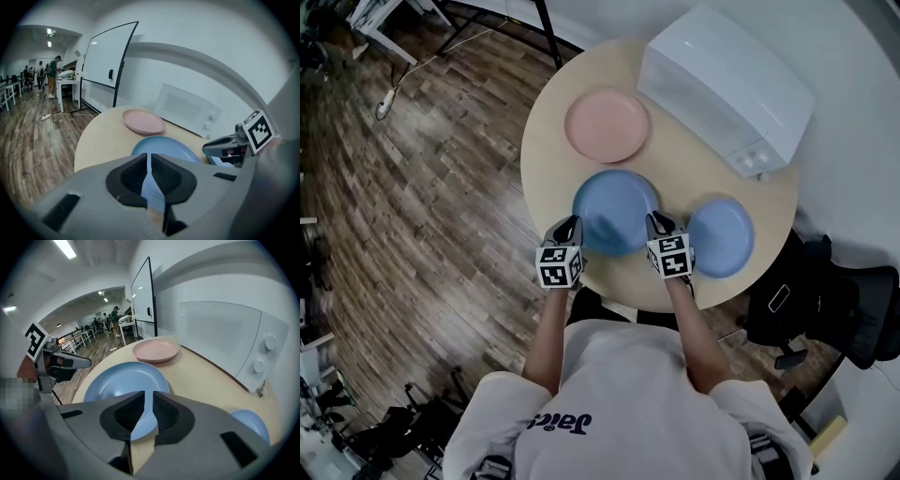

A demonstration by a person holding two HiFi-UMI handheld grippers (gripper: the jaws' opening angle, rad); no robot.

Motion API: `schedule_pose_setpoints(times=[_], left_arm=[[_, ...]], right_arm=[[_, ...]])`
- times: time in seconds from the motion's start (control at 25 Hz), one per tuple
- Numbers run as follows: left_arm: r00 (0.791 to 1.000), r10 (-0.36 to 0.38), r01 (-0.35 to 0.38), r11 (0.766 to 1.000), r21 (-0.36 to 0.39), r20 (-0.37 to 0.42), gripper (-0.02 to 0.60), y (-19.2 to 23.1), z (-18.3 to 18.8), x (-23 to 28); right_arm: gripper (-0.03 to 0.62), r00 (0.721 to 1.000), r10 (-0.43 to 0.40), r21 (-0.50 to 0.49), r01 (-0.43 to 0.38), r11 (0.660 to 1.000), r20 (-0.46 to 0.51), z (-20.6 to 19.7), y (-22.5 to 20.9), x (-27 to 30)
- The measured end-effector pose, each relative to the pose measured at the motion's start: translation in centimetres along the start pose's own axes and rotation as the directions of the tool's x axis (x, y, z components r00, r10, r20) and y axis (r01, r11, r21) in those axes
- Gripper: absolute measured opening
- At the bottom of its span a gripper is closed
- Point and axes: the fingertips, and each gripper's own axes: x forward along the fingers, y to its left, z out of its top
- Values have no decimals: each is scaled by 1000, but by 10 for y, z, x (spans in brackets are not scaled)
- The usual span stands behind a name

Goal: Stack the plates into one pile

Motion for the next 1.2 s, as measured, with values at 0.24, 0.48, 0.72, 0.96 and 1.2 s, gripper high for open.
schedule_pose_setpoints(times=[0.24, 0.48, 0.72, 0.96, 1.2], left_arm=[[997, 0, -7, 996, -91, -71, 75, 14, -23, 4], [992, -5, -11, 991, -131, -128, 187, 23, -41, 17], [990, -4, -20, 986, -167, -139, 202, 28, -51, 23], [989, 8, -37, 982, -186, -150, 201, 29, -57, 31], [985, 46, -74, 984, -164, -168, 136, 32, -61, 36]], right_arm=[[170, 997, -1, 7, 1, 1000, -74, -11, -9, 21], [170, 993, -26, 33, 30, 999, -114, -19, -24, 39], [170, 990, -36, 71, 47, 996, -139, -28, -29, 50], [170, 990, -45, 125, 62, 990, -132, -34, -31, 53], [133, 987, -60, 145, 82, 986, -146, -41, -34, 55]])
